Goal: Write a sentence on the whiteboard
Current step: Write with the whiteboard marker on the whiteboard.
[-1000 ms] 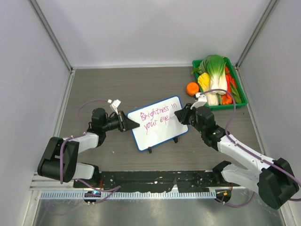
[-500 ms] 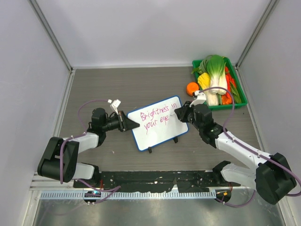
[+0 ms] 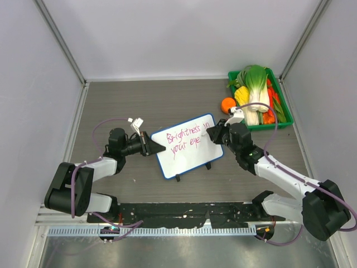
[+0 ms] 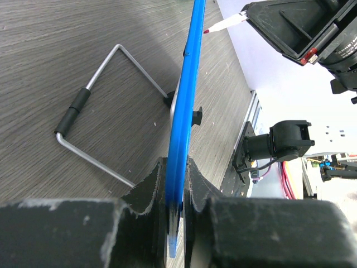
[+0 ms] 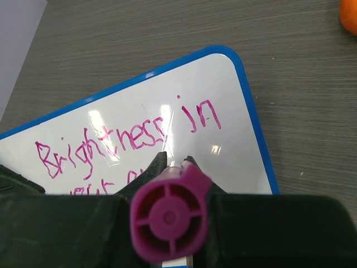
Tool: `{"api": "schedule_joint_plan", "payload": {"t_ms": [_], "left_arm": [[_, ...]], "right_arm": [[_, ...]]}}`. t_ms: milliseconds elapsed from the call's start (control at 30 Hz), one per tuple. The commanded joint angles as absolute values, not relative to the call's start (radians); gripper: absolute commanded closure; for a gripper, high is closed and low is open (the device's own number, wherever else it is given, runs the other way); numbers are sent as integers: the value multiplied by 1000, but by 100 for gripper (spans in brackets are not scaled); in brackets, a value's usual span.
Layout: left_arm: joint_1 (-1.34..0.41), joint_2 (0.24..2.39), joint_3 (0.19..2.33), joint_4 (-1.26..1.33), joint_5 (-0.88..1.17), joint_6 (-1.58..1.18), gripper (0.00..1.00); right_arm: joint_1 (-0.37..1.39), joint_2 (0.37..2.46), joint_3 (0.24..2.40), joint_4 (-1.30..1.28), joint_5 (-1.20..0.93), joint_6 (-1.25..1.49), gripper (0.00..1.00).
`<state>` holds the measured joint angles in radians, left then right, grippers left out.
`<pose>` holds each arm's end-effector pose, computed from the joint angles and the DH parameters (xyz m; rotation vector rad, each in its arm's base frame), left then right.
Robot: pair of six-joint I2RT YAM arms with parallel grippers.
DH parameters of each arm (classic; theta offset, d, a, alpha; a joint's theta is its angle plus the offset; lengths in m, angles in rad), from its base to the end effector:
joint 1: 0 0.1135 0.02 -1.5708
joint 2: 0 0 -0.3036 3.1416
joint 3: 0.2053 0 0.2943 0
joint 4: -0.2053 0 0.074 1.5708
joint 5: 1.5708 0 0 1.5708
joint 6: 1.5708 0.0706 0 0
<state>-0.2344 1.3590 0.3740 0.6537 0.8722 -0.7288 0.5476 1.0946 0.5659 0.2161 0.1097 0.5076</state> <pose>0.2582 -0.1172 0.1646 0.1517 2.0509 -1.4510 0.2576 0.1481 0.2455 0.0385 1.9285 0.6147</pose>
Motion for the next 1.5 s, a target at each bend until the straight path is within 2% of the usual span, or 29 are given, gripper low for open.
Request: {"api": "schedule_joint_plan", "payload": {"t_ms": [0, 700, 1467], "left_arm": [[-239, 1376, 373, 575, 805, -634, 100], [-241, 1376, 373, 577, 807, -634, 100], [-242, 1381, 374, 577, 804, -634, 100]], "right_arm": [[546, 1118, 612, 262, 143, 514, 100], [546, 1120, 554, 265, 64, 518, 99], [546, 1075, 508, 199, 120, 505, 99]]}}
